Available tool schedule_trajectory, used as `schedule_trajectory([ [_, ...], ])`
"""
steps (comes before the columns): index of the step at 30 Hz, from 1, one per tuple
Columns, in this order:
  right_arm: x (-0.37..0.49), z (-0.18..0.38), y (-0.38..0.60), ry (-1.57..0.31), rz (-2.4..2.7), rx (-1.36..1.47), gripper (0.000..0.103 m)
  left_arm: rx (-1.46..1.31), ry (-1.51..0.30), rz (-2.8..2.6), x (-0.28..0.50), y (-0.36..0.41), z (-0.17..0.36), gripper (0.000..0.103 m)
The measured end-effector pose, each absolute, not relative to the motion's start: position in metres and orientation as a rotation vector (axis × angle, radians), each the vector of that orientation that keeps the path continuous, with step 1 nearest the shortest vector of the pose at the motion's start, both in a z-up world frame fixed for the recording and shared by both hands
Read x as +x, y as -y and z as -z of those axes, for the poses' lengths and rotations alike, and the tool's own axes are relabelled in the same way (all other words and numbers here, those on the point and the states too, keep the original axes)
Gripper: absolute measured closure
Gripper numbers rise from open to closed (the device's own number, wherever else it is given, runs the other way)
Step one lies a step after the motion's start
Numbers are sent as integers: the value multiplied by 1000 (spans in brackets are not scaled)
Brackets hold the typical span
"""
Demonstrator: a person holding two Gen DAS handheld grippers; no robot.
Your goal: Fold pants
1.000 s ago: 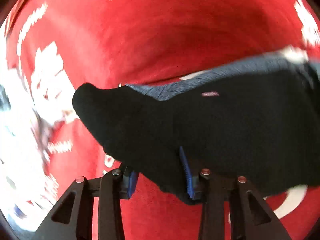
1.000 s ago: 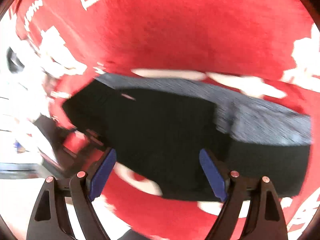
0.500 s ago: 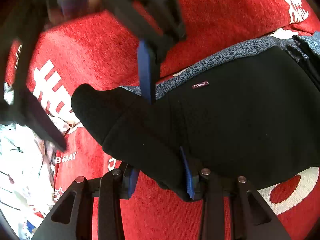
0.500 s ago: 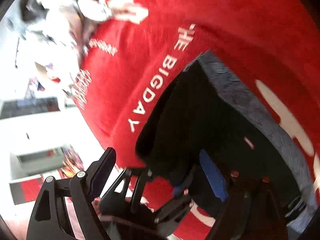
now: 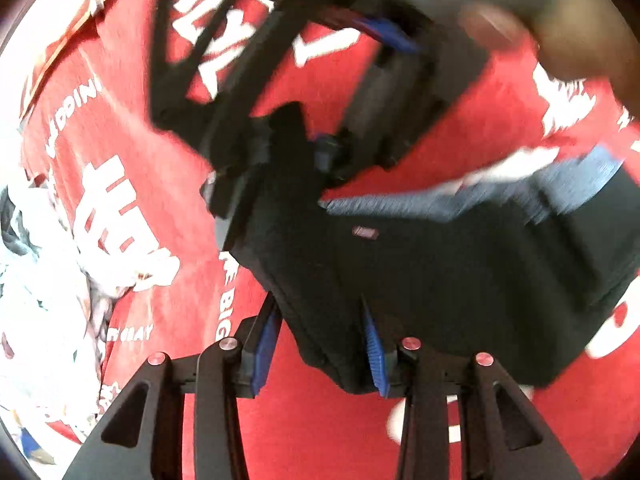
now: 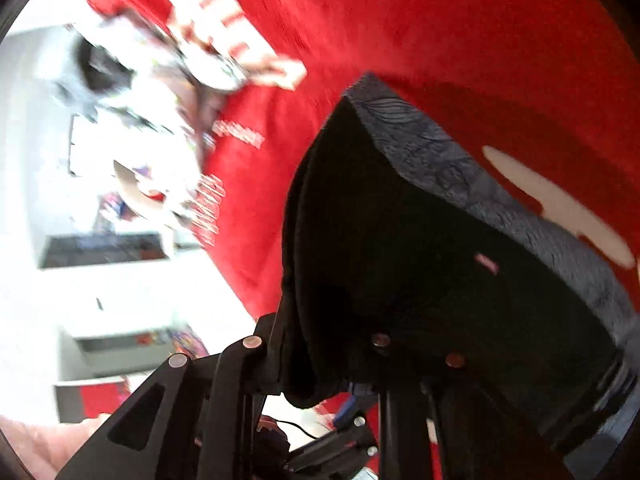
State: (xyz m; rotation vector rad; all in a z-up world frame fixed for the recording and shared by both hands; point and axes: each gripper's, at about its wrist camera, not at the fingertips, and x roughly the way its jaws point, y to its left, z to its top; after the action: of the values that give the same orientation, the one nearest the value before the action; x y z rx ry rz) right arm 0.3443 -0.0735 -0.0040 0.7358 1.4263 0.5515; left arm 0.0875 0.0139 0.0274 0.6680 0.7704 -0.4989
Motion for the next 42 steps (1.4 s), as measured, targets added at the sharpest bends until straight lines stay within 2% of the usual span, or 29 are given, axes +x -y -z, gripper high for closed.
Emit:
schedule_trajectory([
  [6, 259, -44, 165, -1172, -520, 933, 81, 649, -675, 670, 37, 47, -78, 63],
  [12, 152, -65, 262, -1014, -401, 1009, 79, 721, -634, 842, -29, 129, -82, 63],
  [16, 82, -39, 319, -969, -301, 1109, 79, 760, -675, 931, -67, 175, -56, 63],
  [23, -5, 71, 380, -1035, -93, 1263, 79, 901, -831, 974, -122, 242, 24, 62],
  [25, -14, 96, 387, -1076, -50, 1292, 79, 934, -838, 959, -127, 245, 31, 60],
  [27, -21, 109, 388, -1075, -46, 1347, 76, 923, -846, 980, -125, 240, 24, 55],
  [29, -24, 106, 388, -1063, -37, 1341, 67, 891, -895, 984, -114, 232, 15, 34],
  [30, -25, 101, 388, -1072, -21, 1315, 65, 869, -921, 972, -107, 227, 10, 31],
  [34, -35, 73, 406, -1136, 110, 1189, 64, 778, -1011, 873, -67, 193, -12, 29],
  [37, -49, 41, 416, -1121, 204, 1103, 64, 711, -1102, 730, -31, 169, -19, 3],
  [42, -50, -2, 410, -1078, 196, 996, 64, 592, -1286, 552, 14, 139, 0, 3],
])
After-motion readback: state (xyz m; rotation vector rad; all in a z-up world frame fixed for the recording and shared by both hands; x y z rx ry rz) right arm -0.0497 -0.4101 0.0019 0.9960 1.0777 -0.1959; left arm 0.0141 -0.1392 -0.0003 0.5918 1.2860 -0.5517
